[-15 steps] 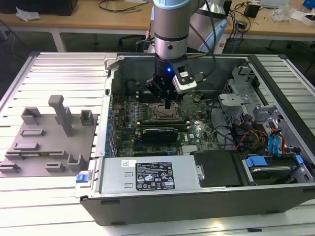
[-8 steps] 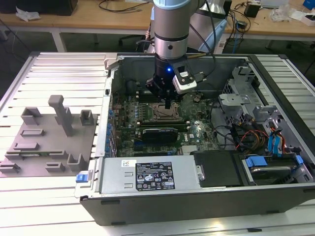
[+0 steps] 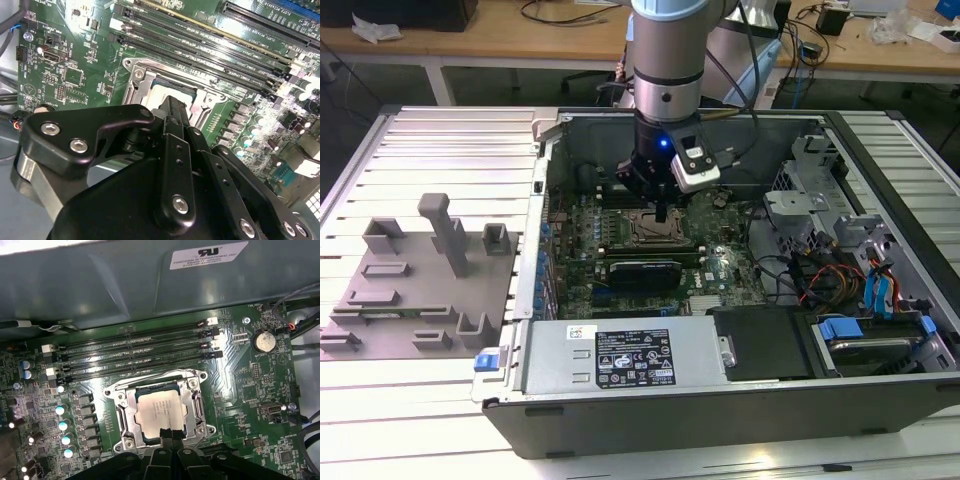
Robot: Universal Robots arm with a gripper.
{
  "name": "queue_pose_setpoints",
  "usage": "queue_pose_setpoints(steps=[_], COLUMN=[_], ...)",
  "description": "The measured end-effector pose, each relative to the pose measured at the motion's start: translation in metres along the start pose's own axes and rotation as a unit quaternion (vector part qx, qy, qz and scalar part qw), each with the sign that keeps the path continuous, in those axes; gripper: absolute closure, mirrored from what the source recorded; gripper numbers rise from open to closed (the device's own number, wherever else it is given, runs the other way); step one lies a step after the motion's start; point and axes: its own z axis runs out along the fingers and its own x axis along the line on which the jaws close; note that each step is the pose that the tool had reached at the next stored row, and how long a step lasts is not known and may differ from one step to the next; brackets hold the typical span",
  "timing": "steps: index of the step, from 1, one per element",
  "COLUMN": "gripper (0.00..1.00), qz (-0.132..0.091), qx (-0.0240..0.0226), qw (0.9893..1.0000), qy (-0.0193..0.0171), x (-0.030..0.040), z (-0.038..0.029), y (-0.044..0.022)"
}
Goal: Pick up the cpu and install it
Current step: 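Install the second cpu locking lever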
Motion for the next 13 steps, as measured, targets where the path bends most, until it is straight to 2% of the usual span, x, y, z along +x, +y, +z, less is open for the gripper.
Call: queue_pose_setpoints(steps=[6,13], gripper=[0.89,0.89], qz=[0.0,0.0], qx=[0.0001,0.0009], qw=[1.0,1.0], qy=[0.0,0.0022], x=[-0.0008,-0.0069], z=[0.0001,0.0007], y=[-0.0026,-0.0113])
